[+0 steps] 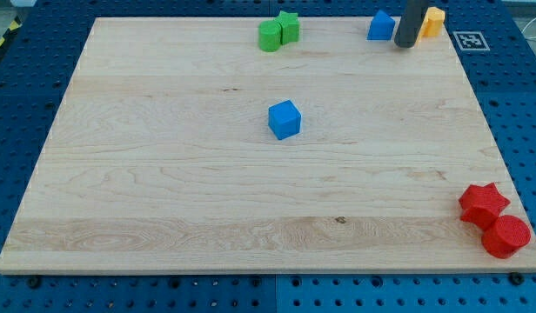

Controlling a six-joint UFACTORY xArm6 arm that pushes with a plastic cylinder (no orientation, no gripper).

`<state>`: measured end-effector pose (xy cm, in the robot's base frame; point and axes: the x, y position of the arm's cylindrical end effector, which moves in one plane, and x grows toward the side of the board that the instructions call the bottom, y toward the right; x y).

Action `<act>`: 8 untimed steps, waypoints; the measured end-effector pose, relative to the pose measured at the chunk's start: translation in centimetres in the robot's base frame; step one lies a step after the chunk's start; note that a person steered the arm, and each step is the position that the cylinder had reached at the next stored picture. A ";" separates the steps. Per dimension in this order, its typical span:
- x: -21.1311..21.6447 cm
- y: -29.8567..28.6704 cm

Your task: Move the blue cube towards the blue triangle

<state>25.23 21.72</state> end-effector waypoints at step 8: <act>12.7 -24.1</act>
<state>37.91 -2.34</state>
